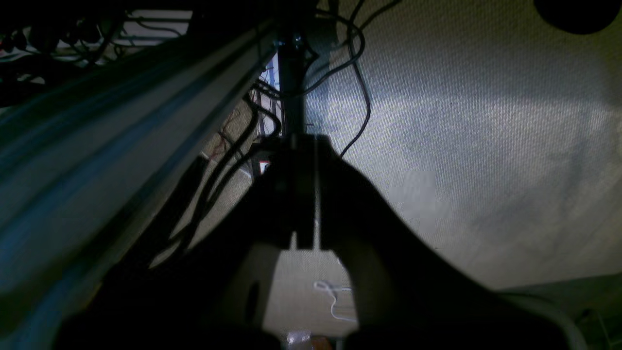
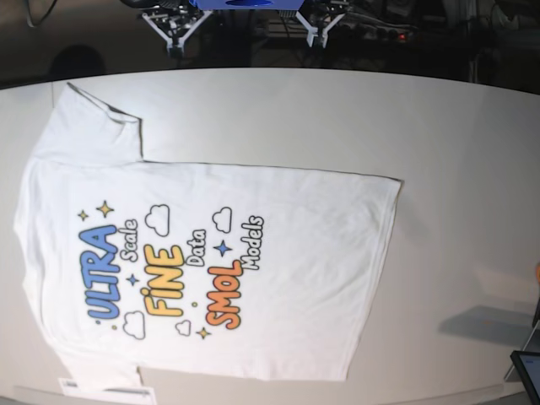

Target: Fold the T-shirt properly

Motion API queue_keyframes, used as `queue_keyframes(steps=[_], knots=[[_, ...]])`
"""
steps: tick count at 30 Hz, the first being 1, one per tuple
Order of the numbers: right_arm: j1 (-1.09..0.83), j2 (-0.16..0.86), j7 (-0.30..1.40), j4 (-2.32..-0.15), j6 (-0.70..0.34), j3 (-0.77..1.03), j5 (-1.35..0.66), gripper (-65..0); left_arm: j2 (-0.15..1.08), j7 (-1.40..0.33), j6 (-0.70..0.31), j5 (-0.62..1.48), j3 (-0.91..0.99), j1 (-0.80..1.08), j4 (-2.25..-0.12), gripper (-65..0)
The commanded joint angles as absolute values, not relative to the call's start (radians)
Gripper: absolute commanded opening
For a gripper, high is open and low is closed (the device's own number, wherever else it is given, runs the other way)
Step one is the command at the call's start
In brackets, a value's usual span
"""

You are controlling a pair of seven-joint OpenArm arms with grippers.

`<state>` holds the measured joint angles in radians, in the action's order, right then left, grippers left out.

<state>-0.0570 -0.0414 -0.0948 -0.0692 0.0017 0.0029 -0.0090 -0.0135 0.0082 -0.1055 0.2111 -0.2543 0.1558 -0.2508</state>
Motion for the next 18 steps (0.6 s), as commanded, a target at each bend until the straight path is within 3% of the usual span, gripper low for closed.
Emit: queue_keyframes(steps=[1, 10, 14, 18], knots=[[-0.064, -0.042, -0.097, -0.070, 0.004, 0.007, -0.010, -65.0, -0.016, 0.012, -0.107, 0.211, -0.254, 0.165, -0.254, -65.0], [-0.122, -0.012, -0.096, -0.113, 0.007, 0.008, -0.012, -65.0, 0.050, 0.085, -0.107, 0.211, -0.255, 0.274, -0.384, -65.0], [-0.283, 0.008, -0.094, -0.348, 0.008, 0.018, -0.012, -65.0, 0.101, 0.113, -0.105, 0.211, -0.255, 0.400, -0.570, -65.0], [-0.443, 0.008, 0.002, -0.664, 0.008, 0.180, -0.012, -65.0, 0.136, 0.113, -0.105, 0.213, -0.254, 0.498, -0.734, -65.0]])
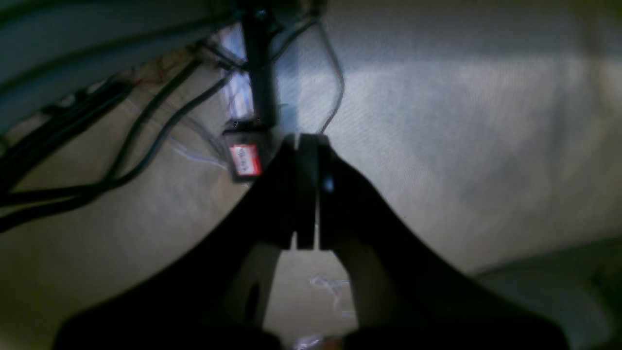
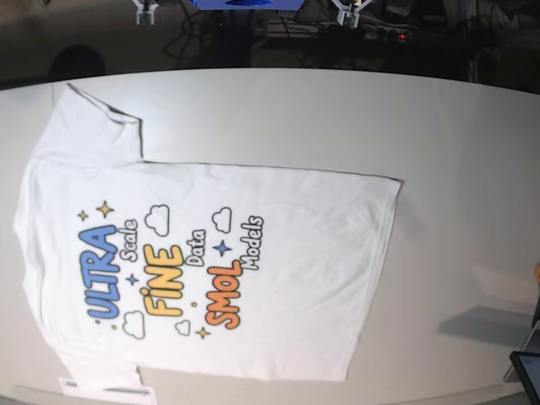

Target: Fold the T-shirt properly

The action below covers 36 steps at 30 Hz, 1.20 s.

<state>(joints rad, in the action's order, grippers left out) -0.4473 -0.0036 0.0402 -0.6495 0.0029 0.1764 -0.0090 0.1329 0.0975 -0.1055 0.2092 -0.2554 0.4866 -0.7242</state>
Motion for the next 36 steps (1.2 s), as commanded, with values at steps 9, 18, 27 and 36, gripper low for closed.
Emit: queue_keyframes(steps=[9, 18, 27, 36], knots=[[-0.713, -0.030, 0.099, -1.221, 0.005, 0.262, -0.012, -65.0, 0.137, 0.113, -0.105, 0.203, -0.047, 0.676, -1.055, -65.0], [-0.792, -0.031, 0.206, -1.546, 0.005, 0.328, -0.012, -65.0, 0.140, 0.113, -0.105, 0.202, 0.031, 0.846, -1.414, -65.0], [-0.769, -0.035, 0.432, -1.917, 0.004, 0.486, -0.012, -65.0, 0.139, 0.107, -0.105, 0.202, 0.096, 0.924, -1.732, -65.0], [-0.587, -0.012, 0.565, -1.942, -0.177, 0.518, -0.012, -65.0, 0.140, -0.082, -0.110, 0.200, 0.226, 0.785, -1.814, -65.0]])
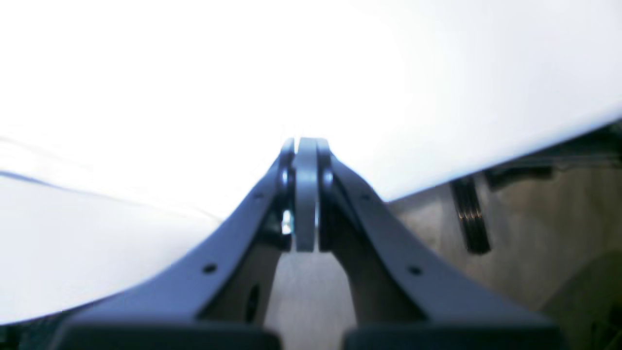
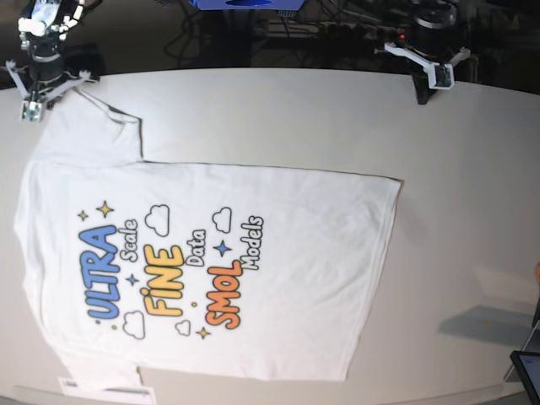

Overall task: Fold the T-shirt properly
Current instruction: 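Lower both grippers onto the shirt's shoulder corners and grasp them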

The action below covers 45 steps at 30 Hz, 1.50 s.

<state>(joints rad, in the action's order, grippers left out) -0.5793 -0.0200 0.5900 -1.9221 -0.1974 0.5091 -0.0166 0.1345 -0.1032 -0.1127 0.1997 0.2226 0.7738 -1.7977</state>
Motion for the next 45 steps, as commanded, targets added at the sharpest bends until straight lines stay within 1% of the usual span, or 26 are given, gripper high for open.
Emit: queue_keyframes(steps=[1, 5, 7, 10, 11, 13, 14, 19, 20, 21, 25, 28, 31, 37, 45], knots=[[-0.558, -0.015, 0.585, -1.943, -0.214, 0.545, -0.012, -65.0, 0.140, -0.094, -0.110, 0.200, 0.240, 0.766, -1.814, -65.0], [-0.447, -0.022, 0.699, -1.946, -0.341, 0.665, -0.013, -64.9, 0.159, -0.094, -0.110, 0.200, 0.288, 0.716, -1.822, -65.0], [-0.398, -0.044, 0.750, -1.959, -0.443, 0.750, -0.035, -64.7, 0.185, -0.096, -0.110, 0.200, 0.289, 0.708, -1.837, -65.0], [-0.351, -0.061, 0.823, -1.982, -0.633, 0.868, -0.099, -64.4, 0.199, -0.097, -0.110, 0.200, 0.291, 0.704, -1.862, -65.0], [-0.335, -0.059, 0.863, -1.982, -0.690, 0.894, -0.119, -62.8, 0.200, -0.094, -0.110, 0.200, 0.291, 0.704, -1.863, -65.0], [-0.317, -0.058, 0.944, -1.982, -0.698, 0.935, -0.151, -57.0, 0.200, -0.094, -0.110, 0.200, 0.291, 0.702, -1.868, -65.0], [-0.314, -0.058, 0.983, -1.982, -0.698, 0.954, -0.170, -52.5, 0.200, -0.093, -0.110, 0.200, 0.291, 0.702, -1.868, -65.0], [-0.315, -0.064, 1.073, -1.977, -0.698, 1.018, -0.329, -24.5, 0.200, -0.093, -0.110, 0.200, 0.282, 0.690, -1.868, -65.0], [-0.317, -0.064, 1.090, -1.975, -0.698, 1.026, -0.367, -20.5, 0.200, -0.093, -0.110, 0.200, 0.282, 0.684, -1.862, -65.0], [-0.317, -0.064, 1.106, -1.974, -0.698, 1.030, -0.400, -18.7, 0.200, -0.093, -0.110, 0.200, 0.283, 0.684, -1.860, -65.0], [-0.315, -0.064, 1.179, -1.960, -0.698, 1.061, -0.564, -18.3, 0.200, -0.093, -0.110, 0.200, 0.283, 0.684, -1.862, -65.0], [-0.308, -0.056, 1.241, -1.890, -0.698, 1.073, -0.653, -18.1, 0.200, -0.093, -0.110, 0.200, 0.286, 0.682, -1.860, -65.0], [-0.308, -0.054, 1.259, -1.810, -0.698, 1.072, -0.707, -17.8, 0.200, -0.093, -0.110, 0.200, 0.291, 0.682, -1.859, -65.0], [-0.308, -0.033, 1.256, -1.704, -0.698, 1.066, -0.733, -17.8, 0.200, -0.093, -0.110, 0.200, 0.291, 0.682, -1.857, -65.0], [-0.308, -0.028, 1.265, -1.681, -0.698, 1.063, -0.734, -18.1, 0.200, -0.097, -0.110, 0.200, 0.289, 0.668, -1.857, -65.0]])
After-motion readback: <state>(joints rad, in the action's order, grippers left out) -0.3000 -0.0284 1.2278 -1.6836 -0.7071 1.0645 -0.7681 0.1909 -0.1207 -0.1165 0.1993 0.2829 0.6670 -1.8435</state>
